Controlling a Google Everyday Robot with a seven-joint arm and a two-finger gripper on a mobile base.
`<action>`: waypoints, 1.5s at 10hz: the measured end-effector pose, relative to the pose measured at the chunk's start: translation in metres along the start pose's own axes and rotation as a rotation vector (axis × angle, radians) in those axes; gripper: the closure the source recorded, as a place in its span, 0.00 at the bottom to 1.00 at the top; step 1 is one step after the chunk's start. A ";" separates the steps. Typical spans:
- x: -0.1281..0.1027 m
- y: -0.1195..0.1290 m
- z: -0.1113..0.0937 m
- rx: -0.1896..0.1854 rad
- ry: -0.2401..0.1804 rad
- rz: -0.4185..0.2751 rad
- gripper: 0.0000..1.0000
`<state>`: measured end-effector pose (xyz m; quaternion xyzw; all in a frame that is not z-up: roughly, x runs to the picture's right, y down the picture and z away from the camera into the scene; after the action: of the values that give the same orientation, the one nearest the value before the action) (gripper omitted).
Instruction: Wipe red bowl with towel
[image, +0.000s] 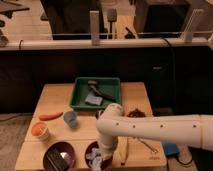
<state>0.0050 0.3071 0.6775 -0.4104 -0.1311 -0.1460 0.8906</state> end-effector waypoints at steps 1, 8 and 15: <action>0.010 0.007 -0.008 0.013 0.021 0.029 1.00; 0.011 -0.033 -0.027 0.103 0.078 0.012 1.00; -0.034 -0.058 -0.006 0.099 -0.053 -0.163 1.00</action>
<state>-0.0467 0.2718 0.7018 -0.3576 -0.1945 -0.2002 0.8912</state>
